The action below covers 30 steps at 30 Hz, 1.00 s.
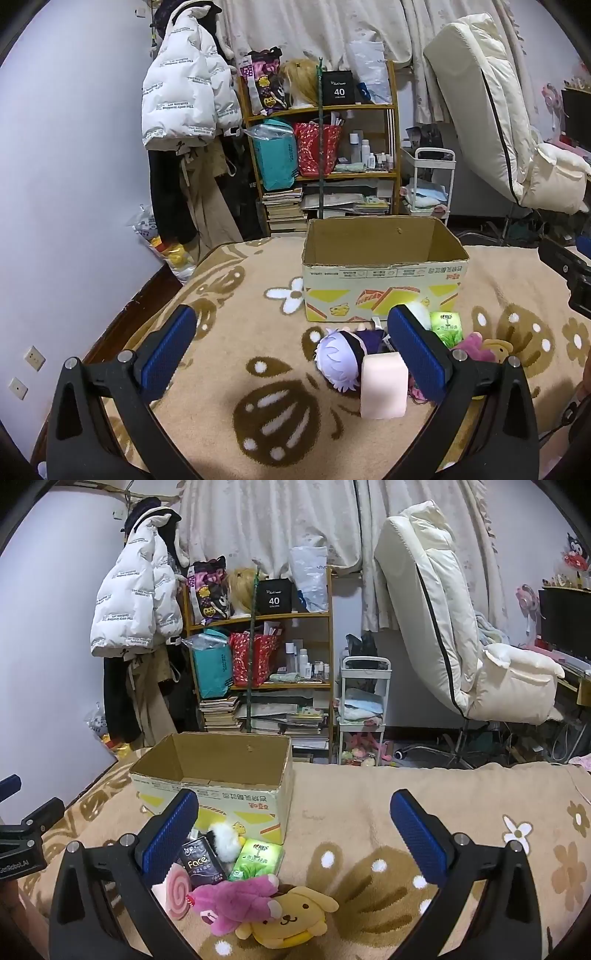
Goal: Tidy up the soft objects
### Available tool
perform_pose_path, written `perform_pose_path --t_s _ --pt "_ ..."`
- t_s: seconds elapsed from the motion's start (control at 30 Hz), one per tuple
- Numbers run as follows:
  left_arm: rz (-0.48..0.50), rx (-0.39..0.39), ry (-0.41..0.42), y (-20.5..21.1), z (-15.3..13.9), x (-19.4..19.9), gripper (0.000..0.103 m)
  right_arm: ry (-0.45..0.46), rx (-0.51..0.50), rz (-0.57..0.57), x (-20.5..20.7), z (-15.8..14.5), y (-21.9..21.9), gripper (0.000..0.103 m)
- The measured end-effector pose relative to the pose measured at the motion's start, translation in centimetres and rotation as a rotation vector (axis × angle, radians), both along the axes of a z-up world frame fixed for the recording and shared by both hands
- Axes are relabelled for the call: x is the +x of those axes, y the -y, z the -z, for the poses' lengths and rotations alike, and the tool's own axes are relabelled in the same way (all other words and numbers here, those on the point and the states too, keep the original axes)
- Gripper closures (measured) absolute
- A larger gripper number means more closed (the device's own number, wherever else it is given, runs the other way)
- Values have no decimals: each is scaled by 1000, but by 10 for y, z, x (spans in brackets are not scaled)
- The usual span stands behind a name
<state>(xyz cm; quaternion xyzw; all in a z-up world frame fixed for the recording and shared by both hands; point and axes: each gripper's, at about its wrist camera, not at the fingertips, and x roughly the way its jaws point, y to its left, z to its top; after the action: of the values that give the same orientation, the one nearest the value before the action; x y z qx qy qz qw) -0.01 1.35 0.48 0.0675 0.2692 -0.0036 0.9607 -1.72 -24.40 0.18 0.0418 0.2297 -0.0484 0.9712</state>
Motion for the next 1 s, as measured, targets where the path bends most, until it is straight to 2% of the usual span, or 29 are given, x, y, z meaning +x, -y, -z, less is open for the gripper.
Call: perform_pose_path --t_s 1.0 --pt "-18 11 8 -8 -4 0 1 12 2 -2 1 3 2 0"
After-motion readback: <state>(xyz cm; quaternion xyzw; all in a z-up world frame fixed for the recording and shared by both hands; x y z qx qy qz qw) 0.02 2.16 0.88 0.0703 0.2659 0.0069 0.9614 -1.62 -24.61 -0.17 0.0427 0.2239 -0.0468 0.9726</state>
